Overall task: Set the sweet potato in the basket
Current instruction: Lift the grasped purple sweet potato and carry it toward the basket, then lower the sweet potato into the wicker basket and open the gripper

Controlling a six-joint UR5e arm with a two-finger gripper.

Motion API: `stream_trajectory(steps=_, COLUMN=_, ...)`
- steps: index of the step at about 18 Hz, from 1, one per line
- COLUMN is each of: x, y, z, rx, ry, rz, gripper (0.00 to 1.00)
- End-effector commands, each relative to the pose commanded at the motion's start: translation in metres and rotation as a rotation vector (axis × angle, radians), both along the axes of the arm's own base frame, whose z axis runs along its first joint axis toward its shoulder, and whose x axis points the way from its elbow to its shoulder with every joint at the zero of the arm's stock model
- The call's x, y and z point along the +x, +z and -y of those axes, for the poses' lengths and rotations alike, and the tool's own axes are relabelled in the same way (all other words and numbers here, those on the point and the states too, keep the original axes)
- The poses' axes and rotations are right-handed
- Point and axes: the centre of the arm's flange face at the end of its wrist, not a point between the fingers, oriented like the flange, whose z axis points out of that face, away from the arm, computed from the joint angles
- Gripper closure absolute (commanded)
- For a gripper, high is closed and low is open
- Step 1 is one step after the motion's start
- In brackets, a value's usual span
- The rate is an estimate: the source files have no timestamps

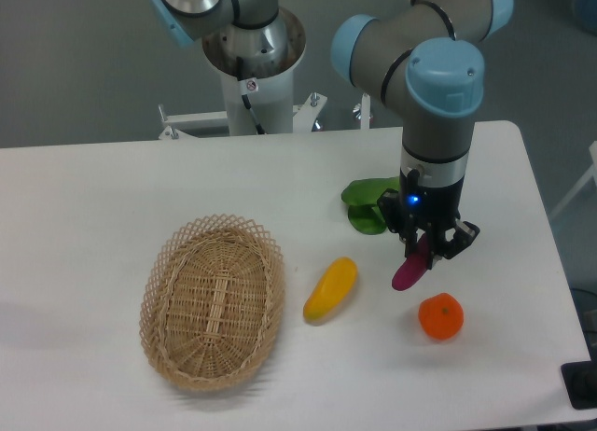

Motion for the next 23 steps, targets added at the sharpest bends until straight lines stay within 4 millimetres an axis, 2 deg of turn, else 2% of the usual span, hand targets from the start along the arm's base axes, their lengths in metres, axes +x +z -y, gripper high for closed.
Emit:
stream_trajectory(steps=3, x=0.002, y=0.001, z=0.0, rx=0.002, ry=0.001, rz=0.001, gripper=0.71)
stream_trajectory(steps=10, x=0.019, y=0.006, z=-0.018, rx=0.025, ry=0.043, rz=0.01, gripper=0.71)
stream_trajectory(steps=15, x=0.047, y=0.002, z=-0.045, rx=0.048, ry=0.101, rz=0.035, gripper=0.71)
stream_trajectory(steps=18, x=0.072, y=0.001, z=-0.065, rx=0.058, ry=0.141, rz=0.057, gripper=0.71)
stream_trajectory(steps=23, x=0.133, y=-0.03, z=-0.105, rx=0.074, ry=0.263, rz=0.111, gripper=0.7)
